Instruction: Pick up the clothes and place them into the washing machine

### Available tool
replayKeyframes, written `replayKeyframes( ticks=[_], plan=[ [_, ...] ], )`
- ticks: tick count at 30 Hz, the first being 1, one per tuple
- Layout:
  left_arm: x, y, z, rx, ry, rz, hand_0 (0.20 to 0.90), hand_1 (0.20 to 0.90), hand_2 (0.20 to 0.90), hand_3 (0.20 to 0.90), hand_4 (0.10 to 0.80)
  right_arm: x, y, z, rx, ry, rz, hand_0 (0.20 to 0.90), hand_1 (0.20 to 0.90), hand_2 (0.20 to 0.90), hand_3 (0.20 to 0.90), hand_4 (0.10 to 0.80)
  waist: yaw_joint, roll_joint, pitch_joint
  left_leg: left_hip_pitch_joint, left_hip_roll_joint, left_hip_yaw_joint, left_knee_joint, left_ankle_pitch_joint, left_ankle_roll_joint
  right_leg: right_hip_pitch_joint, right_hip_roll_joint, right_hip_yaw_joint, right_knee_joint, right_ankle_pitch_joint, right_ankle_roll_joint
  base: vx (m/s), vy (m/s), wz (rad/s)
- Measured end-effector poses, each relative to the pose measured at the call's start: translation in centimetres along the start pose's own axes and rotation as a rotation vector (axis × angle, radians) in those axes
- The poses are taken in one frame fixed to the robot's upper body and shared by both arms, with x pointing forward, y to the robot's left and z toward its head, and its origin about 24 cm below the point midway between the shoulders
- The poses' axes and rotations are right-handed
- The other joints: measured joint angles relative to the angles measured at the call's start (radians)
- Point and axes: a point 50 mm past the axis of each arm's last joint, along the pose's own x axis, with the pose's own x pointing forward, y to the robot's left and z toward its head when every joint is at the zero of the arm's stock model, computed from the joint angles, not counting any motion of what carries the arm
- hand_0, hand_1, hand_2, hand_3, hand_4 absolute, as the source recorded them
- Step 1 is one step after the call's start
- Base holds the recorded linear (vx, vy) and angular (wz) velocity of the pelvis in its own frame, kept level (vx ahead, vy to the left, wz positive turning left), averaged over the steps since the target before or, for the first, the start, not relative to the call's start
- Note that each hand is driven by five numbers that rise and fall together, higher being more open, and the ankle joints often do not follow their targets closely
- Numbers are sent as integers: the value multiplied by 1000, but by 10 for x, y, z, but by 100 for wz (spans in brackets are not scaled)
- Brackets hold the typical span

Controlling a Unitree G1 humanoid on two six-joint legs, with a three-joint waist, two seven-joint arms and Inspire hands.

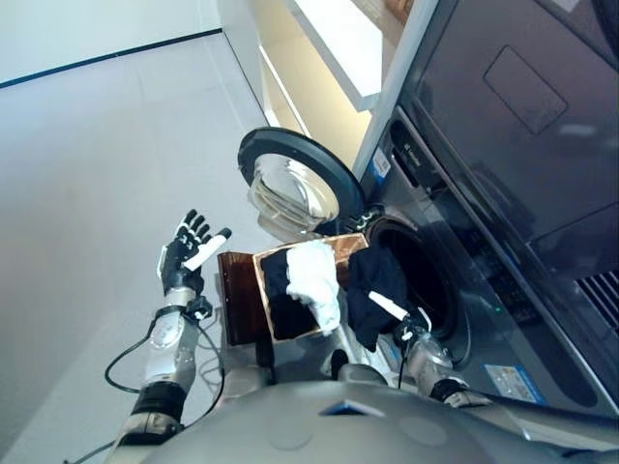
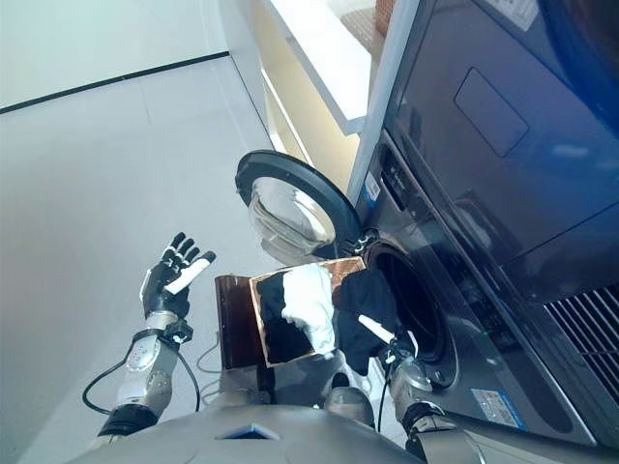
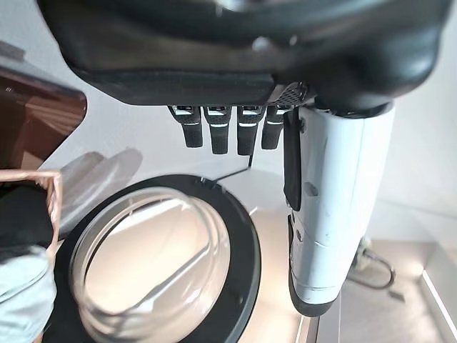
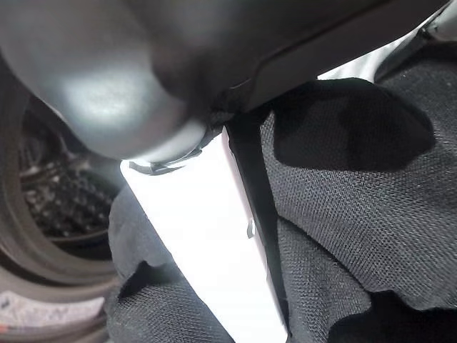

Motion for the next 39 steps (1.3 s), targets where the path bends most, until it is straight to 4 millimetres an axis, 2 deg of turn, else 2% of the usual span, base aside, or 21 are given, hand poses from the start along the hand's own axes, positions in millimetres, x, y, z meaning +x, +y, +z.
replayKeyframes(
  ticks=[3, 4, 5, 7, 10, 13, 14, 19, 26, 29, 31, 35, 39],
  plan=[
    [2, -6, 5, -6, -21, -29, 900, 900, 900, 900, 800, 8, 15, 25, 30, -61, 15, 200, 200, 200, 200, 300, 3, 21, 24, -37, 1, 12, 10, 4, 5, -56, -1, 19, 33, -1, 2, -138, 30, -16],
    [6, -11, 9, -9, -34, -46, 900, 900, 900, 900, 800, 13, 26, 45, 51, -111, 33, 200, 200, 200, 200, 300, 5, 32, 57, -73, 2, 9, 41, 2, 4, -104, -6, 30, 72, -8, 5, -84, 33, -19],
    [9, -13, 10, -10, -40, -57, 900, 900, 900, 900, 800, 15, 30, 54, 59, -138, 35, 200, 200, 200, 200, 300, 9, 38, 72, -86, 2, 6, 46, -1, 2, -121, -6, 36, 88, -11, 5, -73, 35, -23],
    [11, -21, 11, -14, -40, -81, 900, 900, 900, 900, 800, 17, 38, 74, 173, -184, 34, 200, 200, 200, 200, 300, 25, 52, 110, -108, -1, 11, 50, 2, 6, -167, -10, 49, 123, -16, 10, -60, 34, -13],
    [11, -18, 11, -23, -43, -59, 900, 900, 900, 900, 800, 18, 43, 84, 258, -221, 32, 200, 200, 200, 200, 300, 27, 50, 129, -145, -4, 12, 72, -4, 3, -227, -17, 50, 190, -45, 11, -109, 34, 2],
    [17, -18, 18, -51, -68, -36, 900, 900, 900, 900, 800, 18, 50, 106, 325, -289, 35, 200, 200, 200, 200, 300, 27, 36, 180, -233, -16, 14, 157, -24, 18, -343, -28, 59, 344, -97, 11, -110, 30, 4],
    [19, -19, 21, -51, -82, -36, 900, 900, 900, 900, 800, 18, 52, 112, 331, -305, 31, 200, 200, 200, 200, 300, 28, 28, 202, -271, -17, 16, 213, -48, 22, -388, -35, 65, 409, -114, 2, -74, 12, 6],
    [29, -25, 31, -69, -114, -22, 900, 900, 900, 900, 800, 17, 57, 117, 394, -326, 28, 200, 200, 200, 200, 300, 28, 4, 244, -372, -21, 23, 398, -127, 25, -473, -57, 69, 571, -188, 6, -35, -13, 5],
    [40, -33, 49, -82, -193, -17, 900, 900, 900, 900, 800, 11, 64, 132, 445, -420, 53, 200, 200, 200, 200, 300, 21, 1, 251, -518, -17, 0, 614, -212, 11, -592, -67, 67, 765, -289, -26, -23, -19, 11],
    [41, -35, 50, -83, -196, -19, 900, 900, 900, 900, 800, 9, 63, 134, 448, -439, 60, 200, 200, 200, 200, 300, 19, 1, 251, -570, -18, -9, 683, -223, 17, -637, -74, 68, 835, -313, -24, 74, -23, 21],
    [38, -33, 46, -82, -181, -10, 900, 900, 900, 900, 800, 9, 62, 130, 450, -427, 44, 200, 200, 200, 200, 300, 22, 1, 251, -579, -16, -22, 709, -243, 4, -638, -74, 65, 856, -333, -32, 18, -17, 8],
    [35, -29, 42, -80, -168, 0, 900, 900, 900, 900, 800, 9, 59, 132, 482, -447, 33, 200, 200, 200, 200, 300, 21, 1, 250, -595, -17, -24, 729, -250, 3, -652, -76, 65, 875, -344, -35, -10, -8, 2],
    [41, -35, 50, -91, -194, -21, 900, 900, 900, 900, 800, 8, 53, 147, 662, -483, 6, 200, 200, 200, 200, 300, 23, 3, 247, -685, -20, -29, 835, -281, 15, -727, -80, 66, 970, -378, -30, -32, -9, 10]
  ],
)
